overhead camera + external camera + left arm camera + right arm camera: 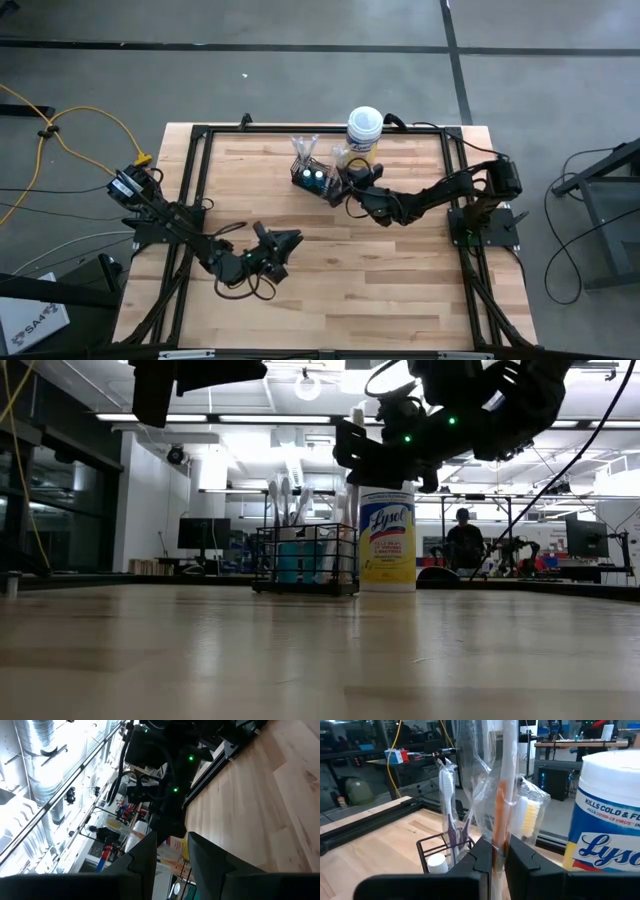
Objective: Pick & Place toothbrushing station
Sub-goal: Put the orange toothbrush into the black mesh organizer
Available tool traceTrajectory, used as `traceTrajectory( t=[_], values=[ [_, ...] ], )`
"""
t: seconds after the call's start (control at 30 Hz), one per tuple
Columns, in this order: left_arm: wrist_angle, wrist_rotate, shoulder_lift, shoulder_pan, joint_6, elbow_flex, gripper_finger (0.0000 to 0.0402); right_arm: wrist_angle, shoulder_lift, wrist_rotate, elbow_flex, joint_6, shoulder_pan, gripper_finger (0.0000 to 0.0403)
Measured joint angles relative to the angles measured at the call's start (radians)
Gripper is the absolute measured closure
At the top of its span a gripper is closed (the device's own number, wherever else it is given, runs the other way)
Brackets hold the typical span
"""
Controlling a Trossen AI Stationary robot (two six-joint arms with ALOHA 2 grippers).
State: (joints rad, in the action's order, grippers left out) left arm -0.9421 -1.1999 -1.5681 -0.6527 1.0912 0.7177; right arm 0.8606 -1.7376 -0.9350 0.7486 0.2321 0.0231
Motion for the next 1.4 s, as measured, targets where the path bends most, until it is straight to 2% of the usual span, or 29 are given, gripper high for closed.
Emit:
traceTrajectory(
  t=[0.13, 0.4, 0.87, 1.03, 1.4],
  values=[
    [0.0, 0.014, 0.0, 0.011, -0.011, 0.0, 0.0299, 0.056, -0.004, 0.036, 0.0, -0.031, -0.005, 0.0382],
    [0.0, 0.02, 0.0, 0.016, -0.016, 0.0, 0.0299, 0.057, -0.007, 0.106, 0.0, -0.017, -0.051, 0.0382],
    [0.0, 0.019, 0.0, 0.016, -0.015, 0.0, 0.0299, 0.142, -0.135, 0.124, 0.0, 0.038, -0.051, 0.0382],
    [0.0, 0.019, 0.0, 0.016, -0.015, 0.0, 0.0299, 0.077, -0.137, 0.127, 0.0, 0.105, -0.05, 0.0381],
    [0.0, 0.02, 0.0, 0.016, -0.015, 0.0, 0.0299, 0.004, -0.137, 0.138, 0.0, 0.219, -0.059, 0.0329]
  ],
)
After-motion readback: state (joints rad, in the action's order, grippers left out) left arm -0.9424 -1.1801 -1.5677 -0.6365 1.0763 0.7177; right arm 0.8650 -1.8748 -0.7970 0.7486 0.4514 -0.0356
